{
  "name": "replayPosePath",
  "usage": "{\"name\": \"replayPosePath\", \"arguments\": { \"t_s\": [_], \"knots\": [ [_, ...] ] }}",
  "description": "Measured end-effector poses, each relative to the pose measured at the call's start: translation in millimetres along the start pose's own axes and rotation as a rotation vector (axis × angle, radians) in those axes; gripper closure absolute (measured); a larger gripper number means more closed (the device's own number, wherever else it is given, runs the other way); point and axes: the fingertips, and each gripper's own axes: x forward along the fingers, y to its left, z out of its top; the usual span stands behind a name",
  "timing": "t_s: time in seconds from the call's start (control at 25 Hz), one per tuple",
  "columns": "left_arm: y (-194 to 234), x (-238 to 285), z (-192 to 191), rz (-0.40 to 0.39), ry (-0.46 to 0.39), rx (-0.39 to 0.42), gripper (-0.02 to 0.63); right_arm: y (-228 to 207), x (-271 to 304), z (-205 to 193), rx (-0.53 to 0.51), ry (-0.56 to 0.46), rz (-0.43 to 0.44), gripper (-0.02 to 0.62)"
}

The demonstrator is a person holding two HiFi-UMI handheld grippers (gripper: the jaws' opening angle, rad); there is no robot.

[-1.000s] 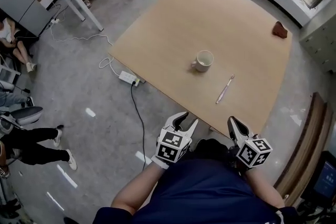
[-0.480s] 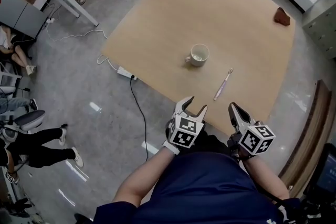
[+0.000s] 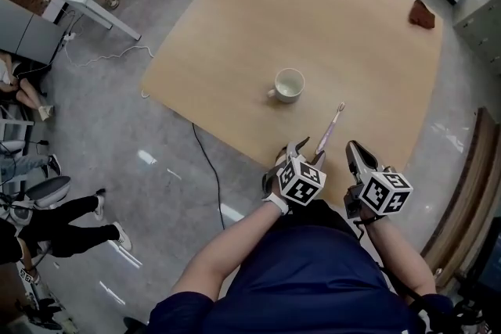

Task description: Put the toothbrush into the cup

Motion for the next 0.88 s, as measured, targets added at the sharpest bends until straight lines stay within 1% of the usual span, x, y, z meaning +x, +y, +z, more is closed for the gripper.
{"name": "replayPosePath", "arguments": {
  "t_s": [0.16,0.36,0.48,0.56,0.72,0.8,0.88],
  "knots": [
    [-6,27,-6,-0.018,0.055,0.031,0.385,-14,23,-11,0.027,0.046,0.005,0.517],
    [-12,50,-13,-0.032,0.102,0.074,0.387,-35,45,-24,0.121,0.101,0.007,0.492],
    [-16,59,-17,-0.044,0.129,0.107,0.414,-47,52,-27,0.138,0.125,0.006,0.488],
    [-15,60,-17,-0.038,0.14,0.117,0.434,-53,58,-30,0.147,0.147,0.01,0.477],
    [-7,57,-15,-0.027,0.134,0.105,0.463,-60,72,-38,0.185,0.194,0.037,0.444],
    [-3,56,-15,-0.034,0.127,0.092,0.537,-58,78,-42,0.216,0.208,0.069,0.443],
    [-1,56,-14,-0.054,0.123,0.076,0.54,-54,82,-44,0.237,0.217,0.094,0.443]
  ]
}}
